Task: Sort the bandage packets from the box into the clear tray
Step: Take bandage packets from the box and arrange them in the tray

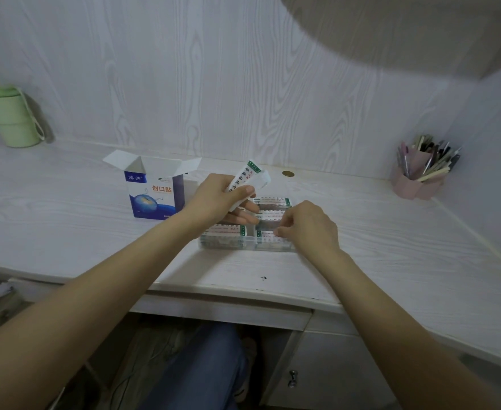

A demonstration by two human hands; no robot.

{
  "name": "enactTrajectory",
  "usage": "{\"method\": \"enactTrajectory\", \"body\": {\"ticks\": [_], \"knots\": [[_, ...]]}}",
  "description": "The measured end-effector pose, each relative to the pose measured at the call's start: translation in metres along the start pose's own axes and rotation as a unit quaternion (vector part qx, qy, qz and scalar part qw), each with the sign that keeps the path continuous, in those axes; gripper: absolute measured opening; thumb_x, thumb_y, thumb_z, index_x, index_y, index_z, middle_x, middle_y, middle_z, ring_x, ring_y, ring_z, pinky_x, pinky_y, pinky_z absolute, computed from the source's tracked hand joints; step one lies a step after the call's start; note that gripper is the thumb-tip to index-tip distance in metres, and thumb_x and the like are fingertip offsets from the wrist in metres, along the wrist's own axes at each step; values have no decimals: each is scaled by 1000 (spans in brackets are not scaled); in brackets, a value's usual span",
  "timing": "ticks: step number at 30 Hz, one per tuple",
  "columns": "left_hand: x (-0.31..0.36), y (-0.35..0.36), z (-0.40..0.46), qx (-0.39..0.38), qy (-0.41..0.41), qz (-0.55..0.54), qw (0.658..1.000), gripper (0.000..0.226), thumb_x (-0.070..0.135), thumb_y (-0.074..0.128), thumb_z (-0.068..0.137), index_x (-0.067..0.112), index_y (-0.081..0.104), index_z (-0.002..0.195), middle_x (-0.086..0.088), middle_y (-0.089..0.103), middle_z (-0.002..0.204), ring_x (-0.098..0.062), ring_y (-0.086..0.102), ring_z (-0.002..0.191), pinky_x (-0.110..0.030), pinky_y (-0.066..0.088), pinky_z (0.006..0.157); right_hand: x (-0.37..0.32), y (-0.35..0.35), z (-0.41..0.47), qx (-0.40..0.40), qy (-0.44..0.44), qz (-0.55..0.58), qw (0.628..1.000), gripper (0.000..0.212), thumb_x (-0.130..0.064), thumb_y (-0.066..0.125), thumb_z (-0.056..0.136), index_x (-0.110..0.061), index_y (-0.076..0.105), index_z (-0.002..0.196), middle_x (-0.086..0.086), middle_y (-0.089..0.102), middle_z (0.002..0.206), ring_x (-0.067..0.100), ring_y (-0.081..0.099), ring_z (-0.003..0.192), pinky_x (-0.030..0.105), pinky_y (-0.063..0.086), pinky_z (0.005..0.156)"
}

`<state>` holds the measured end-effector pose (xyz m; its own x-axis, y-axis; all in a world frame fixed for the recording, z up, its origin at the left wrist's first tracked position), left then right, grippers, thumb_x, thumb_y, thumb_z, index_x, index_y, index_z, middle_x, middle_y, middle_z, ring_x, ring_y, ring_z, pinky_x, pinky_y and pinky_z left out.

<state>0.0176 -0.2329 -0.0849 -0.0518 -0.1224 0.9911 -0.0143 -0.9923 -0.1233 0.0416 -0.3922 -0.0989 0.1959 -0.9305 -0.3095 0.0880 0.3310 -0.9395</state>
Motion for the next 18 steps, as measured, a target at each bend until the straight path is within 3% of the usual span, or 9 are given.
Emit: {"method": "enactTrajectory", "body": {"ticks": [3, 5, 7, 13, 18], "knots": [[-1, 3, -1, -9, -8, -26, 1000, 9, 13, 54, 95, 6, 58, 97, -17, 71, 79, -23, 72, 64, -21, 56, 52, -2, -10, 0, 45, -23, 119, 992, 10, -27, 68, 85, -18, 73, 87, -8, 61, 78, 10, 57, 76, 21, 37, 57], [-1, 3, -3, -12, -12, -47, 999, 8, 11, 57, 93, 6, 58, 99, -14, 72, 73, -22, 72, 65, -18, 54, 51, -3, -20, -2, 54, -23, 328, 943, 10, -26, 67, 86, -18, 72, 88, -11, 62, 71, 2, 54, 65, 12, 38, 54], [-1, 7, -5, -30, -13, -50, 998, 9, 10, 59, 91, 9, 59, 100, -12, 73, 73, -21, 72, 67, -17, 54, 52, -8, -21, -3, 14, -12, 466, 885, 14, -26, 68, 86, -14, 71, 93, -6, 66, 72, 1, 57, 59, 13, 42, 49], [1, 23, -11, -88, -16, -56, 994, 12, 20, 52, 94, 14, 59, 102, -16, 73, 80, -23, 72, 69, -19, 56, 56, -7, -16, -1, 12, 24, 528, 849, 13, -5, 71, 81, -4, 69, 94, 5, 65, 67, 2, 58, 50, 15, 43, 45], [0, 8, -5, -28, -16, -67, 997, 13, 17, 51, 96, 8, 60, 98, -16, 67, 77, -25, 72, 66, -17, 55, 52, 13, -14, 0, 26, 57, 581, 811, 15, 1, 68, 82, 5, 68, 97, 7, 65, 64, 5, 62, 53, 14, 51, 56]]}}
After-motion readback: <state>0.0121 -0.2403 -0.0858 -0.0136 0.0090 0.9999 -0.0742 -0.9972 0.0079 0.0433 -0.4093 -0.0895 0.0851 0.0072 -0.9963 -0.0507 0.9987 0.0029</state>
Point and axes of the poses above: each hand's wrist, its own z-axis towards the middle knuckle, its own y-axis out of the palm, x = y × z, the point moved 8 cm from there along z, towards the middle knuckle
